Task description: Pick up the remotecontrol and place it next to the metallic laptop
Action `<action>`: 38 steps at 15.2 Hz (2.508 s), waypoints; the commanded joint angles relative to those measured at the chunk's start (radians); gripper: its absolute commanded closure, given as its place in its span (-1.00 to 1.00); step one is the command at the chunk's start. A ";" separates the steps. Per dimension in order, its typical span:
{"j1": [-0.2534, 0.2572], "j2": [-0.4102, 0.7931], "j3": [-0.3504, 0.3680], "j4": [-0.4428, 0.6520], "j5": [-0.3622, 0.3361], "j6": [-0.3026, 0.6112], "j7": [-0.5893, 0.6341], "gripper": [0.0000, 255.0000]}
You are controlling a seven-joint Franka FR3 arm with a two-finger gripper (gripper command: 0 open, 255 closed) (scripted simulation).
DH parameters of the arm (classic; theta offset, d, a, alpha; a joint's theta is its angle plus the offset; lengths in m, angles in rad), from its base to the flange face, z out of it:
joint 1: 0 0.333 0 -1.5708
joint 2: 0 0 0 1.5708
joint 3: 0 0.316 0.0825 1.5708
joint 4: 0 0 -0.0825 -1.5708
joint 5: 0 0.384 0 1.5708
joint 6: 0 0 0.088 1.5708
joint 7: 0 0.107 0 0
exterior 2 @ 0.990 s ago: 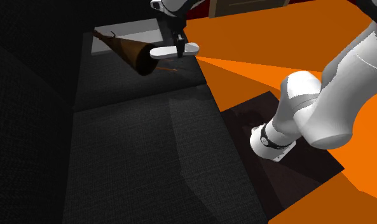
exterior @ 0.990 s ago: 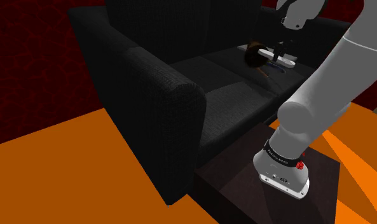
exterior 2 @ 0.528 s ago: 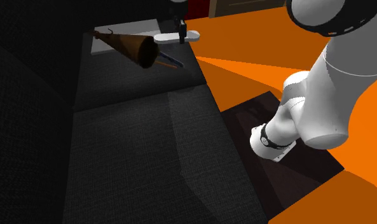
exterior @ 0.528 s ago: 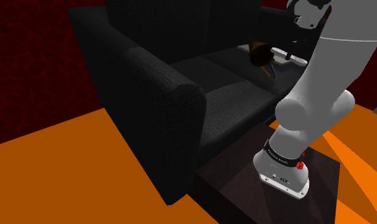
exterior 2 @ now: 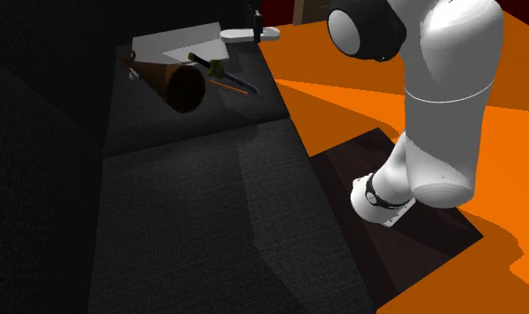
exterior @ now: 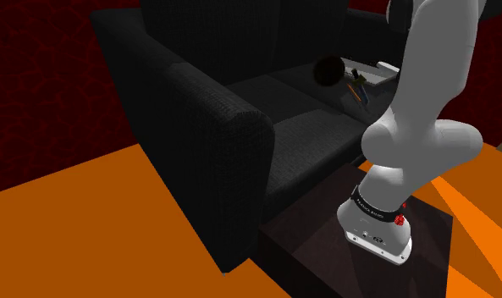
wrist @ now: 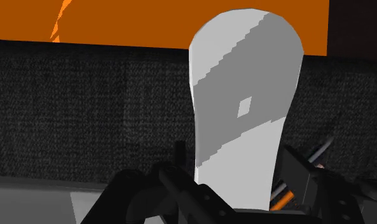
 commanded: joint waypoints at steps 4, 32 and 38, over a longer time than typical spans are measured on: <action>-0.070 0.082 0.024 0.080 0.045 -0.010 -0.035 1.00; -0.071 0.141 0.057 -0.028 0.094 0.143 -0.070 -1.00; -0.068 0.097 0.033 0.036 0.059 0.044 -0.047 -1.00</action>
